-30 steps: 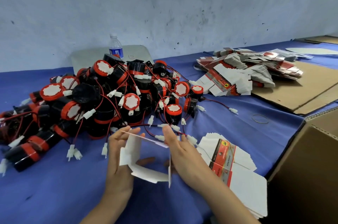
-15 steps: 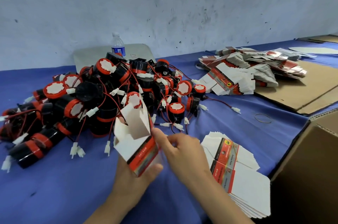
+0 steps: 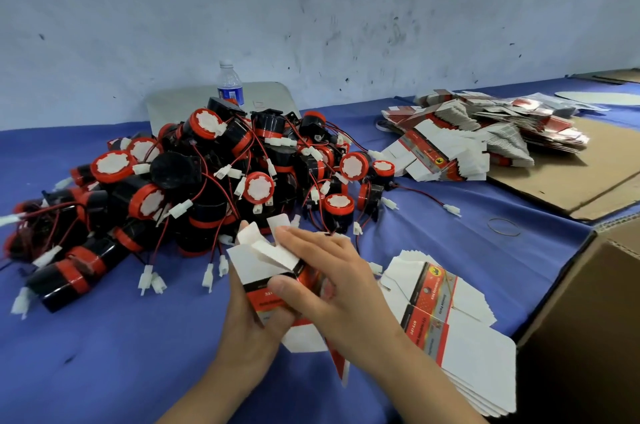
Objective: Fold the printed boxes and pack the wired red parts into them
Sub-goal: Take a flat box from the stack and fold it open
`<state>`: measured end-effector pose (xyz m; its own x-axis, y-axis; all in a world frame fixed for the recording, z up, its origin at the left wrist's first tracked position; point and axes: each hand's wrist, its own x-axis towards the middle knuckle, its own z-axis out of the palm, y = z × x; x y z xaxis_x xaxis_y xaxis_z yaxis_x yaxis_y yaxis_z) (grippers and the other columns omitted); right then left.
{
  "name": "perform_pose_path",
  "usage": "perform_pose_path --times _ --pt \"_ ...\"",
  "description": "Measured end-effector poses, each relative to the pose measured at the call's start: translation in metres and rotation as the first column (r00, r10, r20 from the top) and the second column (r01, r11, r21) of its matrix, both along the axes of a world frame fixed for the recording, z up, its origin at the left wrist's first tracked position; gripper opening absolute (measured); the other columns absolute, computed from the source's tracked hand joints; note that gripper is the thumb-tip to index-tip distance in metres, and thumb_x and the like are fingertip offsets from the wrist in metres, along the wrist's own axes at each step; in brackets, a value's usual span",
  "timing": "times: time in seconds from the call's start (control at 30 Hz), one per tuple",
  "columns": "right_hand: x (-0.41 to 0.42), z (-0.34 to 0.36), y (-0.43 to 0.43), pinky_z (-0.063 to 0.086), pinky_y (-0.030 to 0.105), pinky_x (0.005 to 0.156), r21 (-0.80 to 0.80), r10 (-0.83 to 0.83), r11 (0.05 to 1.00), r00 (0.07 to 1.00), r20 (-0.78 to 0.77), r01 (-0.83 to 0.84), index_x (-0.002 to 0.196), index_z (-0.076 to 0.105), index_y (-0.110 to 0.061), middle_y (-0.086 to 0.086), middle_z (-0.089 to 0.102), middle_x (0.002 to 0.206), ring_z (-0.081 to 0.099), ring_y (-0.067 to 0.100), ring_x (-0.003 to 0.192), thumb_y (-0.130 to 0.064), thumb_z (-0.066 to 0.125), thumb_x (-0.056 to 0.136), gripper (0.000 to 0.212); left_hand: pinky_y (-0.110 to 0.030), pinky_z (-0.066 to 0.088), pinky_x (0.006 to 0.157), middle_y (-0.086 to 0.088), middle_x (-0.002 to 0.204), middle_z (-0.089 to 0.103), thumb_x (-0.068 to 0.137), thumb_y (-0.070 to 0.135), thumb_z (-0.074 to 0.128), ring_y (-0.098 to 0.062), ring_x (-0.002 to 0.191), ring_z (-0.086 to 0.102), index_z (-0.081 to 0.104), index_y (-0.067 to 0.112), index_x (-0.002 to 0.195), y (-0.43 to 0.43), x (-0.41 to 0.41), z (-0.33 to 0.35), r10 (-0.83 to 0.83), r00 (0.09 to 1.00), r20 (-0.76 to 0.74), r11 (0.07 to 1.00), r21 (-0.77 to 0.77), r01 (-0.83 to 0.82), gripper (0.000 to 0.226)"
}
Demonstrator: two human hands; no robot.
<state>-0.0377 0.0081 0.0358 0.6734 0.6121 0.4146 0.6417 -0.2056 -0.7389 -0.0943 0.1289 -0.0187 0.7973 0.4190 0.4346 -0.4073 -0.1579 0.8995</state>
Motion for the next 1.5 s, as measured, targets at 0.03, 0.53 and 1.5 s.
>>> perform_pose_path --times 0.03,0.53,1.5 --pt "0.001 0.000 0.000 0.030 0.019 0.107 -0.021 -0.010 1.000 1.000 -0.009 0.010 0.129 0.054 -0.041 -0.038 0.047 0.127 0.037 0.002 0.124 -0.055 0.059 0.082 0.049 -0.011 0.052 0.074 0.034 0.116 0.059 0.057 0.084 0.064 0.008 0.104 0.061 0.036 0.023 0.126 -0.001 0.000 0.001 -0.012 1.000 0.006 1.000 0.014 0.012 0.096" --pt "-0.012 0.005 0.004 0.042 0.029 0.094 0.135 -0.095 0.985 0.991 -0.095 0.107 0.099 0.051 -0.041 -0.026 0.052 0.115 0.047 0.004 0.113 -0.041 0.049 0.075 0.024 -0.013 0.052 0.080 0.033 0.140 0.040 0.059 0.028 0.069 0.001 0.121 0.054 0.019 0.065 0.138 0.000 0.000 -0.009 0.012 0.995 0.101 0.987 0.160 -0.028 0.101" --pt "-0.015 -0.012 0.014 0.046 0.050 0.077 0.524 -0.157 0.823 0.975 -0.157 0.217 0.105 0.044 -0.044 -0.006 0.057 0.094 0.058 0.027 0.085 -0.048 0.031 0.094 0.018 -0.034 0.048 0.084 0.022 0.124 0.045 0.088 0.058 0.053 -0.004 0.111 0.049 0.049 0.022 0.098 0.008 0.005 0.003 0.063 0.935 0.350 0.723 0.630 -0.284 0.037"
